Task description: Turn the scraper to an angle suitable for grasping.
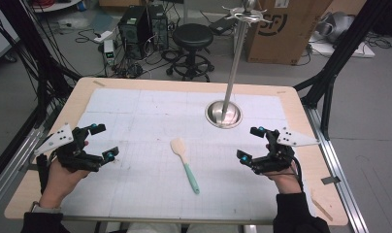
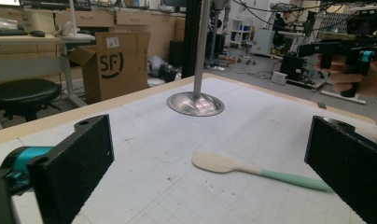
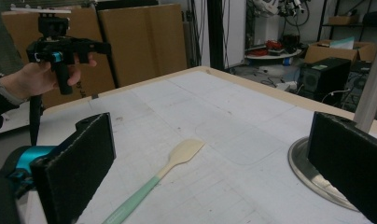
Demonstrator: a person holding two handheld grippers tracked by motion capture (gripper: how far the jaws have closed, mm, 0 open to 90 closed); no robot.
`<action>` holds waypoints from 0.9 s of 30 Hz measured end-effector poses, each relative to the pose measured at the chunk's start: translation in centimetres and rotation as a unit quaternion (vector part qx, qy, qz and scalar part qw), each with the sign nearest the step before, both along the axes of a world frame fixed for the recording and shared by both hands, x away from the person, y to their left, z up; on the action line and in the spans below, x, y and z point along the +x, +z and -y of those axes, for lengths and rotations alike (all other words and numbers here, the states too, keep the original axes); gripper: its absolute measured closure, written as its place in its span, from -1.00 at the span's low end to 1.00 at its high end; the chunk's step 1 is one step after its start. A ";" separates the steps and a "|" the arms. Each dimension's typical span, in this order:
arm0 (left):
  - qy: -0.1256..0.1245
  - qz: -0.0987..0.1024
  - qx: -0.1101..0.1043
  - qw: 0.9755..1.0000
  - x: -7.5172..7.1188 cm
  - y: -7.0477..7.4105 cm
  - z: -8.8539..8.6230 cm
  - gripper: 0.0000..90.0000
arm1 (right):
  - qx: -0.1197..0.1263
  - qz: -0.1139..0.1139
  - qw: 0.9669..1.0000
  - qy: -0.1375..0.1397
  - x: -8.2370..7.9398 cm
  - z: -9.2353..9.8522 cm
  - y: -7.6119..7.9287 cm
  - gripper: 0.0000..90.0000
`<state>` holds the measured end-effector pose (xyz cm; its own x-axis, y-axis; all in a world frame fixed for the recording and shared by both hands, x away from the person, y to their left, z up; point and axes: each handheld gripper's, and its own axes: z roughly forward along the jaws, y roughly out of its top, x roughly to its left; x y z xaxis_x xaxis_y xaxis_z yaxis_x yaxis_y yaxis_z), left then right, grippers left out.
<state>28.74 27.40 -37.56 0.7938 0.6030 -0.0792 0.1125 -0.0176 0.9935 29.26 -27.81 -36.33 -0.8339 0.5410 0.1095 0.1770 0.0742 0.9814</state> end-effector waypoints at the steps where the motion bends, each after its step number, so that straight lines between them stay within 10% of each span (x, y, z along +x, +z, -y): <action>1: 0.001 -0.001 0.000 1.000 0.0 -0.1 0.0 -0.96 | -0.001 0.000 1.000 0.000 0.1 -0.1 0.0 -0.99; 12: 0.008 -0.005 0.005 1.000 0.0 -0.3 0.0 -0.96 | -0.032 -0.021 0.999 0.025 0.6 -2.4 -0.8 -0.88; 23: 0.013 -0.008 0.007 1.000 -0.5 -0.6 -0.4 -0.96 | -0.060 -0.046 0.996 0.040 1.0 -5.8 -2.2 0.41; 27: 0.017 -0.009 0.010 1.000 -0.8 -0.7 -0.7 -0.96 | -0.106 -0.049 0.992 0.036 1.5 -7.7 -3.7 0.77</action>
<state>27.94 28.06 -38.28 0.7709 0.6318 -0.0813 0.1313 -0.0327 0.9908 30.74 -20.15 -40.01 -0.8622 0.4999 0.0823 0.2582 0.2939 0.9203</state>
